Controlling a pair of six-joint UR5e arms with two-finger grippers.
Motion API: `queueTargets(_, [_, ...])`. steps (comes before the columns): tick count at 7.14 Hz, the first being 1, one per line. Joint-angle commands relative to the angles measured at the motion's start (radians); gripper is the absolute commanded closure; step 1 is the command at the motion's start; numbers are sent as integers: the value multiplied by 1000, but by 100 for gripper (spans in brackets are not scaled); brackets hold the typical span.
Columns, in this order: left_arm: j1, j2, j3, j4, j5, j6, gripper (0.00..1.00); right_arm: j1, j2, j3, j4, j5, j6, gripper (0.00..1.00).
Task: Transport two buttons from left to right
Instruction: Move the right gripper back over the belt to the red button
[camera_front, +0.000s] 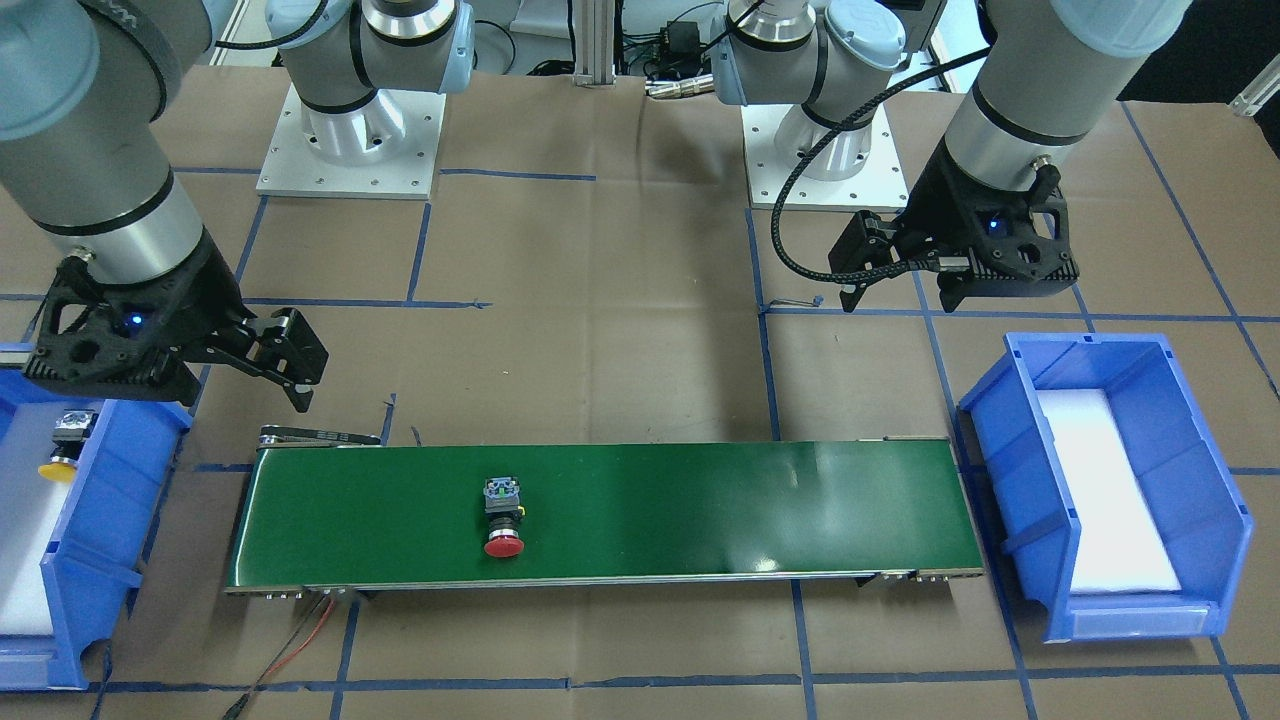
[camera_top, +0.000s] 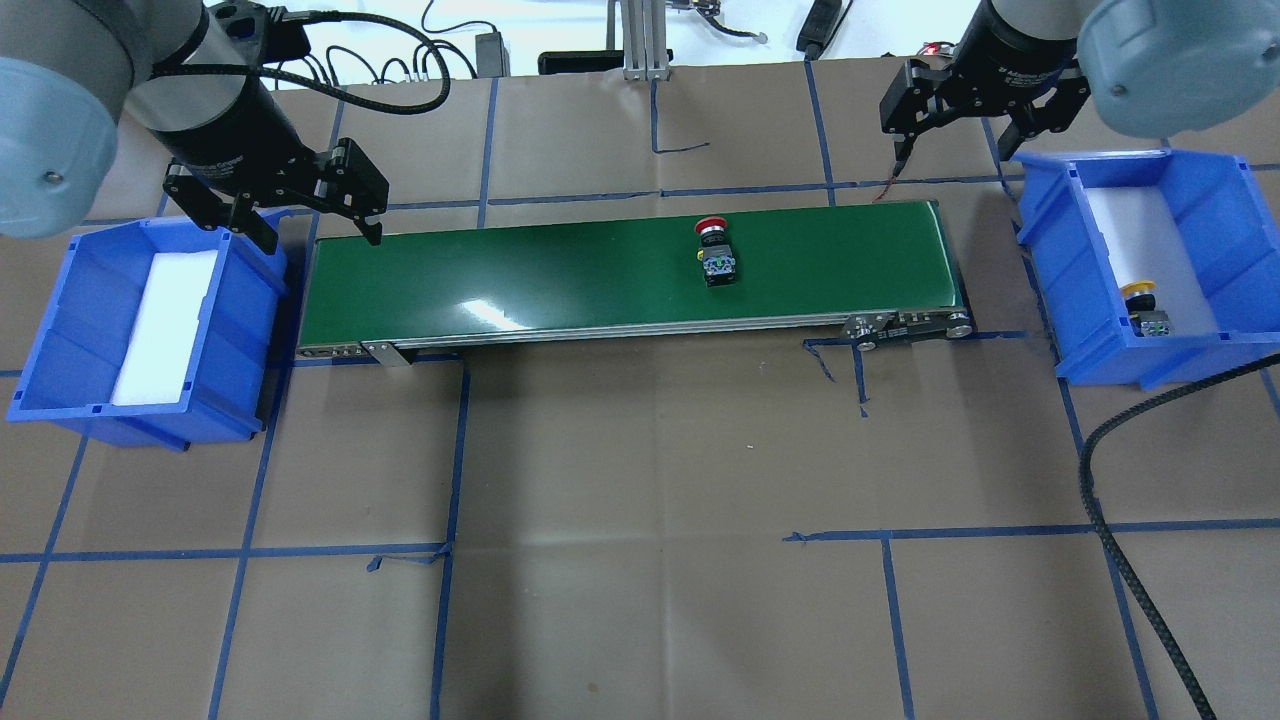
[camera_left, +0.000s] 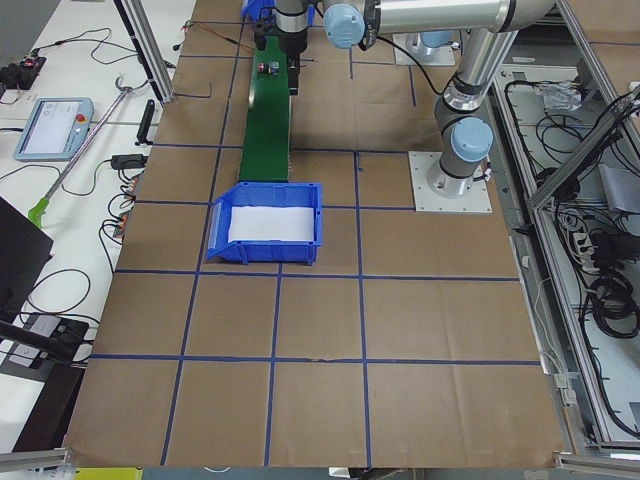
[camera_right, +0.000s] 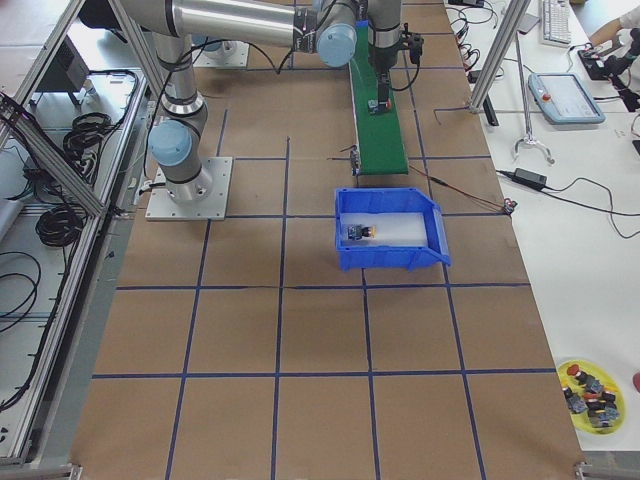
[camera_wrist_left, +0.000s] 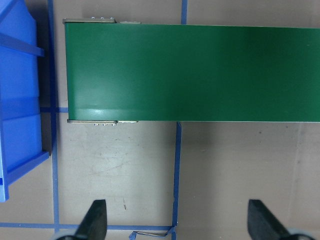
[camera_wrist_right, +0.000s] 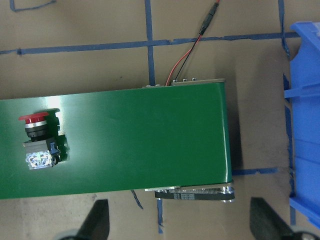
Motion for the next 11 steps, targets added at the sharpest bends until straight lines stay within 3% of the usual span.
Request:
queueTargets(1, [0, 0, 0, 0, 0, 0, 1, 36, 7, 123, -199, 6, 27, 1])
queueTargets(2, [0, 0, 0, 0, 2, 0, 1, 38, 16, 155, -214, 16, 50, 1])
queueTargets(7, [1, 2, 0, -2, 5, 0, 1, 116, 191, 46, -268, 18, 160, 1])
queueTargets(11, [1, 3, -1, -3, 6, 0, 1, 137, 263, 36, -291, 18, 165, 1])
